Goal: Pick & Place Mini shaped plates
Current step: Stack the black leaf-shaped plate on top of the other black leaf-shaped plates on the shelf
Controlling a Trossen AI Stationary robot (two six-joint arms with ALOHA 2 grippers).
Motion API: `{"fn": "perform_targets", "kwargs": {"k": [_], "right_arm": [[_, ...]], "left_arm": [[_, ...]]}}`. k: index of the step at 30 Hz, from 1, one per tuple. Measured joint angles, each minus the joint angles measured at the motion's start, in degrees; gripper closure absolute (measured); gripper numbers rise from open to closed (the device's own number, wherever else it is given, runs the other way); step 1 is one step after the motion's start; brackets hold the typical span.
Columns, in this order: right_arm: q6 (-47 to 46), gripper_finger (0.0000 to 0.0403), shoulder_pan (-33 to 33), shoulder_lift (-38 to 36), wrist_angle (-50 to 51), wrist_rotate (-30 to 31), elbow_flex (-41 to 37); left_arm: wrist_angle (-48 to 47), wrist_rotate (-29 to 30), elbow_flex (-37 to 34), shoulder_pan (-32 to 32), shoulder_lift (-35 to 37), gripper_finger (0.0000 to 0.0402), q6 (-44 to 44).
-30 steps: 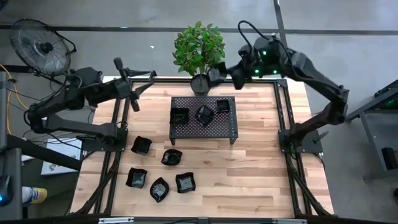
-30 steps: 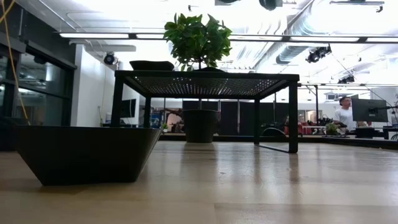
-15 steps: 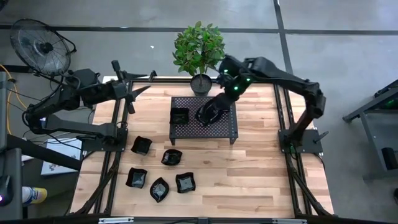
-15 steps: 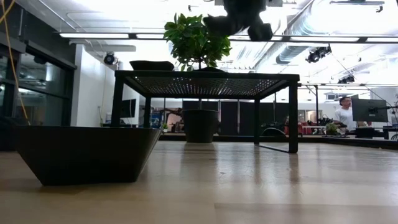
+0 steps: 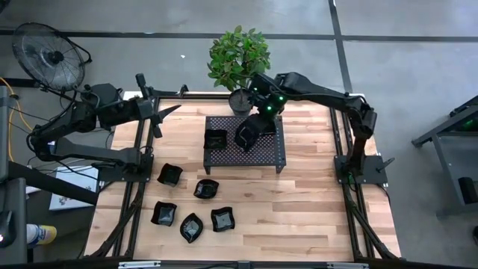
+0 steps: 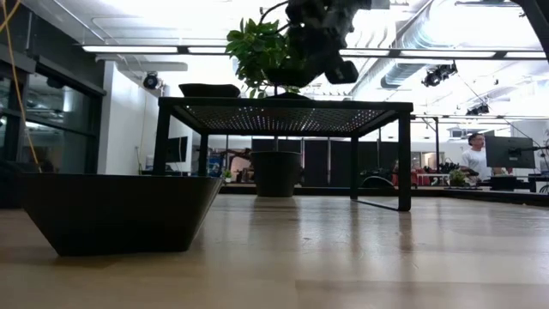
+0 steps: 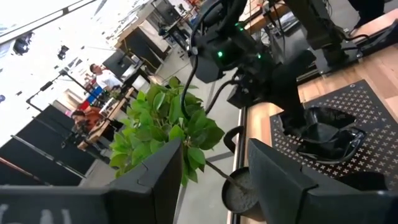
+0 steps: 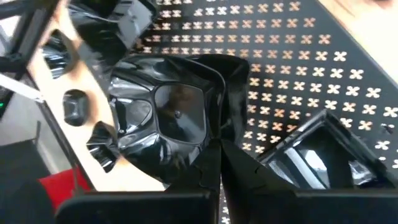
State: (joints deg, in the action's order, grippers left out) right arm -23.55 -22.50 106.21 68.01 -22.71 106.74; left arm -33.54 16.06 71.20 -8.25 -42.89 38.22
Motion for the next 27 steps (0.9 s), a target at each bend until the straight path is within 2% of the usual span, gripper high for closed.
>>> {"fn": "perform_targets", "kwargs": {"k": [6, 27], "right_arm": [[0.5, 0.0403, 0.0, 0.8, -0.3, 2.9, 0.0], [0.8, 0.0403, 2.3, 1.5, -1.2, 7.2, 0.0]], "left_arm": [[-0.1, 0.1, 0.0, 0.0, -0.1, 0.0227, -0.1], [-1.3, 0.1, 0.0, 0.0, -0.2, 0.0227, -0.9]]}}
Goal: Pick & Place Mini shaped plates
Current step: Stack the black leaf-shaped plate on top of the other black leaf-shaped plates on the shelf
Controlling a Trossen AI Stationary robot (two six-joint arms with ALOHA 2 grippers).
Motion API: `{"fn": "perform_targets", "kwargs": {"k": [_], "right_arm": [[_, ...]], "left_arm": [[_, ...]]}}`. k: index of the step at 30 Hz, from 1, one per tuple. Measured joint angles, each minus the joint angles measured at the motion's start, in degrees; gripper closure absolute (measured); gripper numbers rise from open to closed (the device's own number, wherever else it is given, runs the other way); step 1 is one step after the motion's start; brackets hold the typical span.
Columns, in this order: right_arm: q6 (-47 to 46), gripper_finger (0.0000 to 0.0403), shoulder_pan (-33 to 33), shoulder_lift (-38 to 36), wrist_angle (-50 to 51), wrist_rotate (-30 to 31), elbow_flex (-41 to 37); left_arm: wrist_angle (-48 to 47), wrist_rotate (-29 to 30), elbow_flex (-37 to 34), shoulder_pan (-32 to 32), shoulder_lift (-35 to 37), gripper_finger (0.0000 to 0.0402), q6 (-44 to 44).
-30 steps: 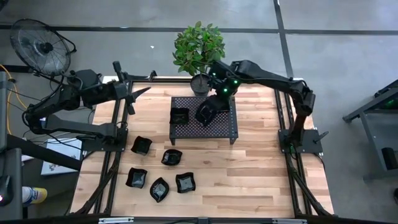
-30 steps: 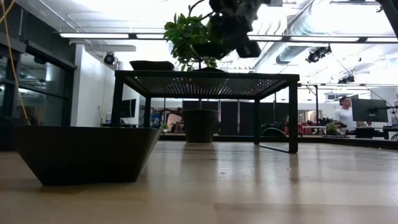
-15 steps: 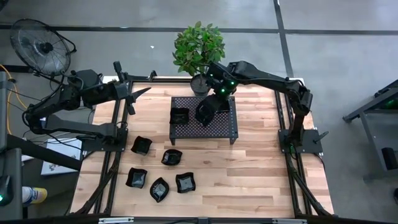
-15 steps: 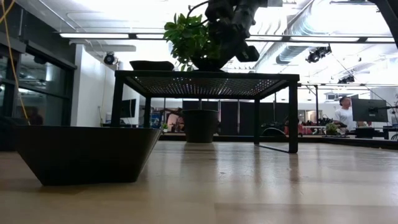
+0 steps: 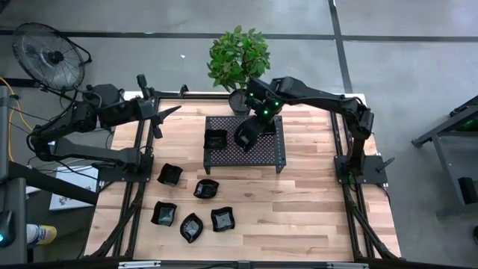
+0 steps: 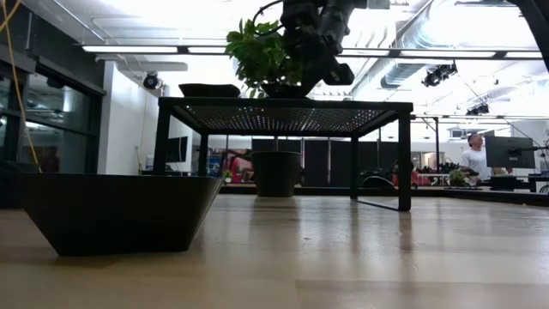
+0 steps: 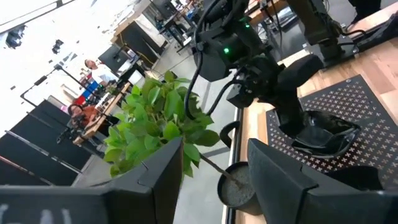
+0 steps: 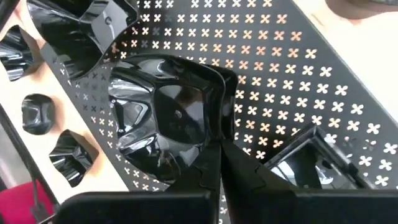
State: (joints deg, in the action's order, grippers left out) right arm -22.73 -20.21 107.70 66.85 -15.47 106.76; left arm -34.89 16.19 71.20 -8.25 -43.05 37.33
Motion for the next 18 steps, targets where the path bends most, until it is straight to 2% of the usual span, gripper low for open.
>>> {"fn": "perform_targets", "kwargs": {"k": [12, 18], "right_arm": [[5.7, 0.0401, 0.0, 1.6, 0.2, -2.0, 0.0], [6.3, 0.0371, 0.0, 1.6, 0.2, -1.6, 0.0]], "left_arm": [[-1.6, 1.4, 0.0, 0.0, 0.0, 0.0227, -0.3], [-1.6, 1.4, 0.0, 0.0, 0.0, 0.0227, -0.3]]}}
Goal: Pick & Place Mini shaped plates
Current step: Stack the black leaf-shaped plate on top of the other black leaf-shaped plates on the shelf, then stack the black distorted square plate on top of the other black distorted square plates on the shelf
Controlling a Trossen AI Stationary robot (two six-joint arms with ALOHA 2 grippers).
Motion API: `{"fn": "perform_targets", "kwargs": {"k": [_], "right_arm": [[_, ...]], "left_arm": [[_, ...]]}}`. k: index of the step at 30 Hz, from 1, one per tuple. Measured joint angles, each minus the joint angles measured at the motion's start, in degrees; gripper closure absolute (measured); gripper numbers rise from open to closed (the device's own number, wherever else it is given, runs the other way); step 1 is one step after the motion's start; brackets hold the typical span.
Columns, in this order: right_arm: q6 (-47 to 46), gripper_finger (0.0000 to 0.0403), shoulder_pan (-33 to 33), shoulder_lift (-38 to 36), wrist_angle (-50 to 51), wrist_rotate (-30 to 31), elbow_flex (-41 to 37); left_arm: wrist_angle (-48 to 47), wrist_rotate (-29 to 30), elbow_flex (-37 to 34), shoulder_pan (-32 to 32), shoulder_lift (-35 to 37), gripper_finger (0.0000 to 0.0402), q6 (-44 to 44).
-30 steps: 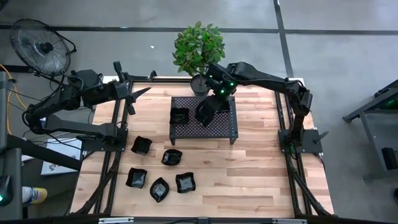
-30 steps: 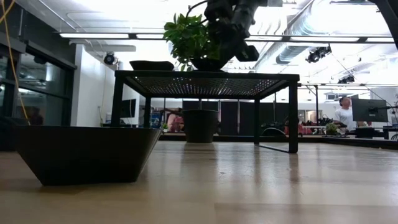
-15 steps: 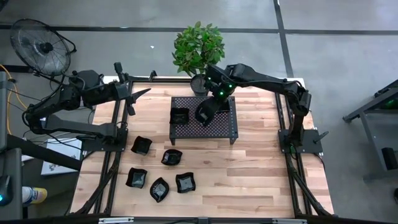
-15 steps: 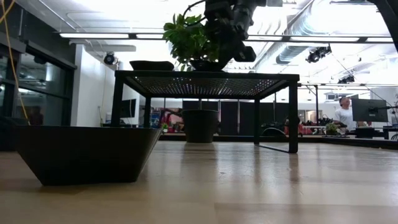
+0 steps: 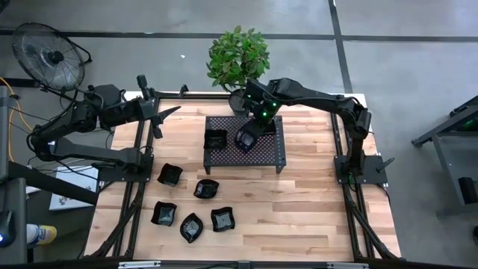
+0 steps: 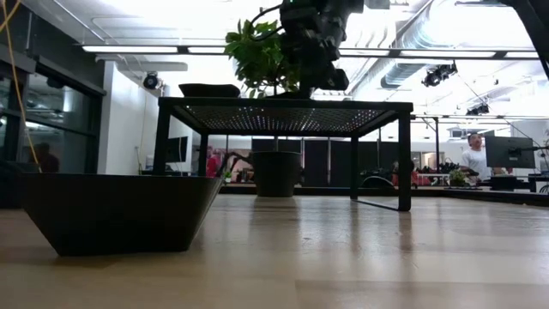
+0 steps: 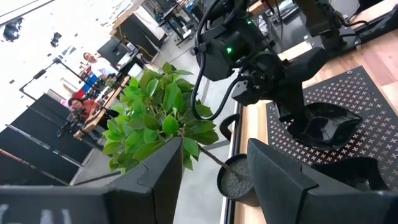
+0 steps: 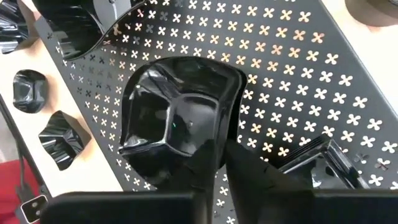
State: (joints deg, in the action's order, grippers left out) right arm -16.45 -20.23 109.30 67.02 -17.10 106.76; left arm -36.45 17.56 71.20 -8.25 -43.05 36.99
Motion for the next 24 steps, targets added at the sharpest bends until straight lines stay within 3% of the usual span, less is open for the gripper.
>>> {"fn": "perform_targets", "kwargs": {"k": [24], "right_arm": [[1.5, 0.025, -0.6, -1.1, -1.7, 0.2, 0.0]], "left_arm": [[-1.6, 0.1, 0.0, 0.0, 0.0, 0.0227, -3.7]]}}
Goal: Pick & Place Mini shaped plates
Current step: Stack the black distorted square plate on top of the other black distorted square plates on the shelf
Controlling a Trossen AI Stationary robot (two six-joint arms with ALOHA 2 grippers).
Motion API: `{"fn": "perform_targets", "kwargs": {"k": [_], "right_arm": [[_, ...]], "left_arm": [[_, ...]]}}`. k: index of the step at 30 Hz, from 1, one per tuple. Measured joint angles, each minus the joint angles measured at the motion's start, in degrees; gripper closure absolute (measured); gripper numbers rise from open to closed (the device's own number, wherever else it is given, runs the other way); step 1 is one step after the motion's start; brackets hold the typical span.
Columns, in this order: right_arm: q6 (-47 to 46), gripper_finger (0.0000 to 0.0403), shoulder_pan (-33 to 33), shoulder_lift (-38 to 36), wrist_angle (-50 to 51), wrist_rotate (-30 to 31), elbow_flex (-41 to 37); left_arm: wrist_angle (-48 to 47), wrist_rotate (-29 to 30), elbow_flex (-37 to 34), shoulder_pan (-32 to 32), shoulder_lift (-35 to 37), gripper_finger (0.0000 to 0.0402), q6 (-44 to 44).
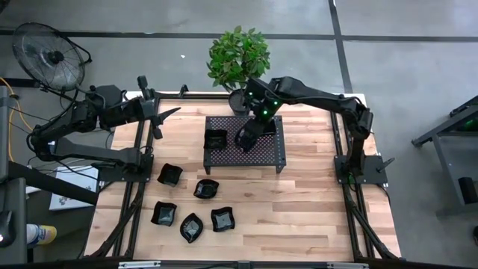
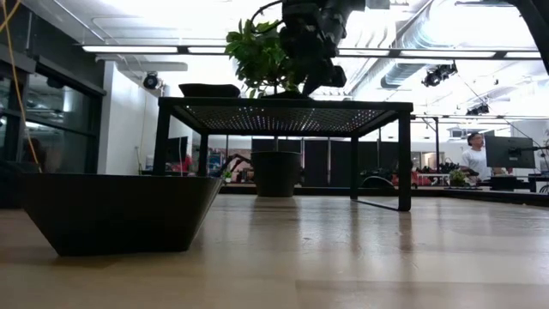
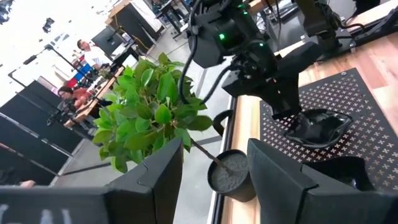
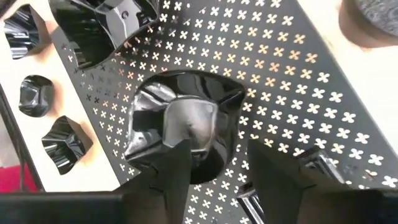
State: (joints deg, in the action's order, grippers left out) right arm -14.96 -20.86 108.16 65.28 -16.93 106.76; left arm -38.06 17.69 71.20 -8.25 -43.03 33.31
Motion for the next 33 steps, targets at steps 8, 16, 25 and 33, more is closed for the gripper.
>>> {"fn": "perform_targets", "kwargs": {"k": [8, 16, 25, 33], "right_arm": [[-0.1, 0.0234, -0.5, -4.4, 0.0, 0.6, 0.0], [-0.4, 0.0241, -0.4, -13.4, 1.6, 6.7, 0.0], [2.8, 0.0237, -1.1, -23.1, 4.8, 17.5, 0.0], [6.1, 0.0236, -1.7, -27.0, 11.4, 20.0, 0.0]], "left_arm": [[-1.3, 0.6, 0.0, 0.0, 0.0, 0.0227, -0.9], [-9.7, 2.5, 0.0, 0.0, -0.3, 0.0227, -8.3], [-21.2, 2.9, 0.0, 0.0, -3.2, 0.0227, -23.3], [-29.4, 2.9, 0.0, 0.0, -8.2, 0.0227, -40.0]]}}
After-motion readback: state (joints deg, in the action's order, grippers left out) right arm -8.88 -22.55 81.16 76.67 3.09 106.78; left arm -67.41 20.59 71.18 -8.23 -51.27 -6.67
